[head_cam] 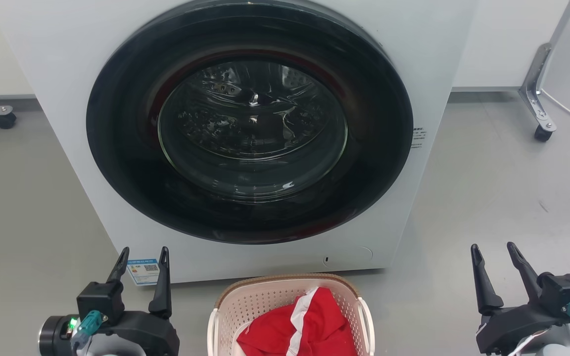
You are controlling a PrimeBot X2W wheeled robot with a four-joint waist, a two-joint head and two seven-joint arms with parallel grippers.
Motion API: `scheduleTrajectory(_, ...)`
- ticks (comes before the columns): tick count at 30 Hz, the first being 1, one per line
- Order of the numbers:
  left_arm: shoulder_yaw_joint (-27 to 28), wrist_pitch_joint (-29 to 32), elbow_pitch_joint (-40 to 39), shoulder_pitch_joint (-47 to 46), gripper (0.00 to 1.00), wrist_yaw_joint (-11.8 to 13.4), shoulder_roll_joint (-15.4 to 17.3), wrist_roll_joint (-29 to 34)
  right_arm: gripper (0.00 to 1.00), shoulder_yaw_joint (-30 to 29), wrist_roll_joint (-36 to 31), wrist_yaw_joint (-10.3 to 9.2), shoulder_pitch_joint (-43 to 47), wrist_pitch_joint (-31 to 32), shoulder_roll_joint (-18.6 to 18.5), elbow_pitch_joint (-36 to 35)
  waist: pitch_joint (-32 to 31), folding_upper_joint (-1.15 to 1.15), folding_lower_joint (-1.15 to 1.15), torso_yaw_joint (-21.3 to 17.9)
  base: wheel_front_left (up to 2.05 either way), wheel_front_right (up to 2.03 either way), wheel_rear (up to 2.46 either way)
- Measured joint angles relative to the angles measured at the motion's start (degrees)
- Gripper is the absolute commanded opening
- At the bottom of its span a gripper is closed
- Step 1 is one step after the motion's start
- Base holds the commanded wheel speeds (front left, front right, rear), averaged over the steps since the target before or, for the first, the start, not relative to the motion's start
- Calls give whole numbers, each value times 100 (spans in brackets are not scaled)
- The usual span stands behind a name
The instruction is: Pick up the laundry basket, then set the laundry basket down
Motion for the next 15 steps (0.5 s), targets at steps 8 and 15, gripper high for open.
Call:
scheduleTrajectory(8, 22, 4, 81, 0, 100, 15, 0, -13, 100, -22, 1, 1, 2, 0, 4, 59, 0, 0, 1, -2, 0, 0, 0)
scheduleTrajectory(15, 25, 57, 149, 0, 100, 16, -9, -47, 100, -40, 2, 26, 2, 0, 18, 123, 4, 0, 0, -4, 0, 0, 0)
